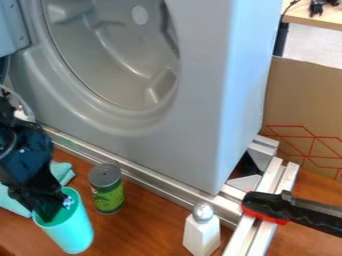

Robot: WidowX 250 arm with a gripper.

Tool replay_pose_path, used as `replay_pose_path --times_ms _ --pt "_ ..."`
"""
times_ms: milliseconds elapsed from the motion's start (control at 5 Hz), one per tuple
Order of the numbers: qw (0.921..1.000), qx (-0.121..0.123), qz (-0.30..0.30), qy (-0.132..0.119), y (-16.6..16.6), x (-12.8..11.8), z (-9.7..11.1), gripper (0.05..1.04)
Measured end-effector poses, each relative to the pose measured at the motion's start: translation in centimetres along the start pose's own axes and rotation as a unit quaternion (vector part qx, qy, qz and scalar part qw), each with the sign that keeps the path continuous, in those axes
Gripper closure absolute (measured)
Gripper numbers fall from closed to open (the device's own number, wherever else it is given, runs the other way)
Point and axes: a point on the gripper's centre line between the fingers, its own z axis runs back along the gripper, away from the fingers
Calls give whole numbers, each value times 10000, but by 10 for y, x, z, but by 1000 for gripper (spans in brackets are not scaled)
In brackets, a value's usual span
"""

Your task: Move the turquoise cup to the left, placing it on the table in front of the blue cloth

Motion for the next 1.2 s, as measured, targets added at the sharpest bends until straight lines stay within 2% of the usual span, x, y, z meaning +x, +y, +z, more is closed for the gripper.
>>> replay_pose_path --times_ms 200,600,800,1000,1200 --pt "9998 98 136 79 19 9 -6 991" --pt "9972 590 122 448 43 5 -19 991" --pt "9960 672 216 557 50 4 -30 991" --pt "9958 602 374 578 49 3 -38 991" --pt "9963 539 451 492 47 7 -39 991"
